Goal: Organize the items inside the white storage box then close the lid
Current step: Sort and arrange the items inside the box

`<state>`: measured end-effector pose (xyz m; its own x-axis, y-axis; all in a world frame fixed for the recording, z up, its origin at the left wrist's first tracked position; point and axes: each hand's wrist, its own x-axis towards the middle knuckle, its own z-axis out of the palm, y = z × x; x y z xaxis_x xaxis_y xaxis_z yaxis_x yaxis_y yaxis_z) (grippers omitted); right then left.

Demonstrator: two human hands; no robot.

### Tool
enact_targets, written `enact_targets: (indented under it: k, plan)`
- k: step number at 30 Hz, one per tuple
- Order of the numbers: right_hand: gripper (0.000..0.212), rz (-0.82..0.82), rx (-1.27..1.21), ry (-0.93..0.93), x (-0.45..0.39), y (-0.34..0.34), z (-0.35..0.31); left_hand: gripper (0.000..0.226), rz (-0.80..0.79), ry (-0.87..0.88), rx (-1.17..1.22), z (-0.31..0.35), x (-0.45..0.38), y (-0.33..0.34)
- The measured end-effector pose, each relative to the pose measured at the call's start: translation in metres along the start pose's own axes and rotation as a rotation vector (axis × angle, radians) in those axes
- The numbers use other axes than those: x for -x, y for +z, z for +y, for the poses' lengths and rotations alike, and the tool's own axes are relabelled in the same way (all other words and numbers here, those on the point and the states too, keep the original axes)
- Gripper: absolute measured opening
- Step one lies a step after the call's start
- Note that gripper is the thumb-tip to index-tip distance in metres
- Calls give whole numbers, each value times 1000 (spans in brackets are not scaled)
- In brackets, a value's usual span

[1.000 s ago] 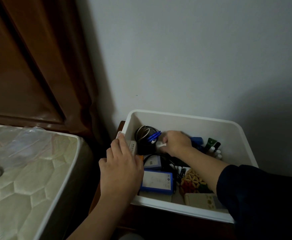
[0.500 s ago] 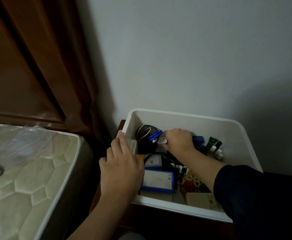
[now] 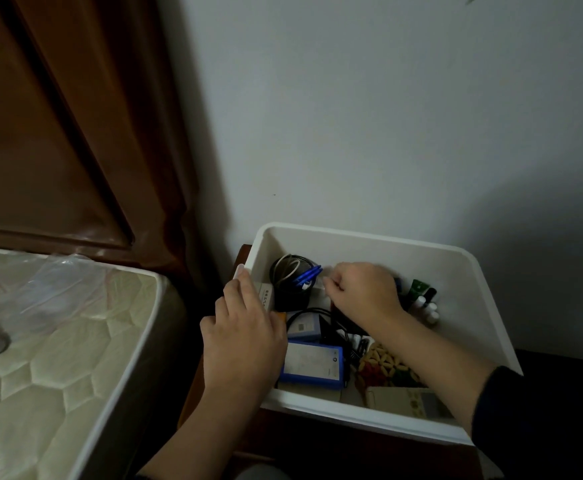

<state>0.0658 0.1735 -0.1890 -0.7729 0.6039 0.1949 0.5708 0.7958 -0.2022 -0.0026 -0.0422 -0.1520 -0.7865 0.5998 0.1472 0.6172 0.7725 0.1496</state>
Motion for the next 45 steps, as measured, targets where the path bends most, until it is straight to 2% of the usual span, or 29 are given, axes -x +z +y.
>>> enact_targets:
  k: [2,4,5,7,14,16,19,23,26,28,31,33,35,39,42,45]
  plan:
    - [28,-24,-145,-32,17,-7,-8,80,-1,0,-6,0,0,0]
    - [21,-193,-221,-53,30,-8,-19,80,-5,-5,7,1,0,-1]
    - [26,-282,-244,-41,34,-6,-24,80,-5,-7,12,1,0,-2]
    - [29,-400,-330,65,38,1,-33,80,-1,-11,23,1,0,-3]
    - [30,-325,-348,340,29,16,-33,79,10,-20,37,2,1,-4]
    - [49,-420,-339,350,26,18,-33,78,16,-21,45,2,1,-4]
    - [59,-566,-297,297,25,22,-39,78,19,-21,36,2,0,-4]
    - [56,-601,-324,323,25,20,-41,78,20,-20,33,2,0,-2]
    - [36,-595,-319,358,25,8,-32,78,26,-16,44,1,0,-2]
    - [41,-654,-416,395,27,-2,-19,78,26,-16,58,0,0,-1]
    - [57,-830,-595,393,37,-18,1,79,30,-19,59,0,0,0]
    - [55,-883,-594,347,45,-25,10,79,30,-19,60,0,1,0]
    - [46,-864,-580,325,52,-28,15,79,30,-21,62,0,1,0]
    - [20,-702,-635,304,58,-27,20,79,34,-22,62,1,1,0]
    - [16,-637,-628,300,54,-25,21,79,35,-22,56,1,1,0]
    - [14,-676,-543,329,50,-22,22,78,35,-24,63,1,1,-1]
